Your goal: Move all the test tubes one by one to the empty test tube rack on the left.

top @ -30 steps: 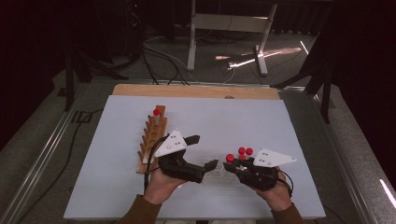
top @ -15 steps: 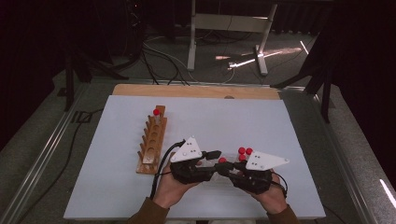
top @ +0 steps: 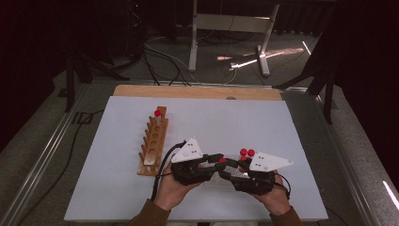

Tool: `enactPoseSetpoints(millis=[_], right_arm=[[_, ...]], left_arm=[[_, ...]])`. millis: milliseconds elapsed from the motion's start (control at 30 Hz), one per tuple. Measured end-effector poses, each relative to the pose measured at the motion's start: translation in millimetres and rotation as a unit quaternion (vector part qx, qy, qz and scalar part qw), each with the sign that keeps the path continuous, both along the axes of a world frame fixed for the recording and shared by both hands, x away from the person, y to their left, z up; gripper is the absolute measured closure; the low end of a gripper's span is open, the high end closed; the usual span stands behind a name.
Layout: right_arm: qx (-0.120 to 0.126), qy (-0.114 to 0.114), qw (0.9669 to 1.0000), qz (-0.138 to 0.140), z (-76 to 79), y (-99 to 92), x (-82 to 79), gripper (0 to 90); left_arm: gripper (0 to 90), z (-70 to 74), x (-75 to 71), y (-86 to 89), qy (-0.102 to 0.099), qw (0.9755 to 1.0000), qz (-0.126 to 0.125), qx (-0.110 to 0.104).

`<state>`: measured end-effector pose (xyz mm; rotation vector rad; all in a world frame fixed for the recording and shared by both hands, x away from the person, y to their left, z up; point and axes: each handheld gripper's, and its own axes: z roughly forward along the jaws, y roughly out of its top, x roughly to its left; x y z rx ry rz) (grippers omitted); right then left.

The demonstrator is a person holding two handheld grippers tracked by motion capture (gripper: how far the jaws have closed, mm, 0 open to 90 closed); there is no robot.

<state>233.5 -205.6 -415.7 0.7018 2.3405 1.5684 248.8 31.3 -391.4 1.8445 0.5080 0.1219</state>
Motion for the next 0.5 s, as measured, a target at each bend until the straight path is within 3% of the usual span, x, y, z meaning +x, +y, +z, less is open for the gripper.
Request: enactPoseSetpoints(millis=[67,167,400,500], right_arm=[[0.005,0.001,0.9999,-0.010,0.7,-2.6,1.6,40.5],[-0.002,-0.015,0.9991,-0.040,1.3,-5.5,1.6,26.0],[-0.014,-0.029,0.9966,-0.076,2.7,-16.5,4.4,10.4],[-0.008,-0.028,0.9957,-0.088,4.1,-22.5,5.9,3.8]], left_arm=[[71.2,0.5,0.8,2.5,-0.001,1.0000,0.008,-0.003],[71.2,0.8,2.5,6.3,0.000,0.9998,0.017,-0.007],[71.2,2.0,4.7,12.0,-0.005,0.9993,0.035,-0.010],[71.2,4.3,6.9,17.8,-0.009,0.9988,0.047,-0.013]])
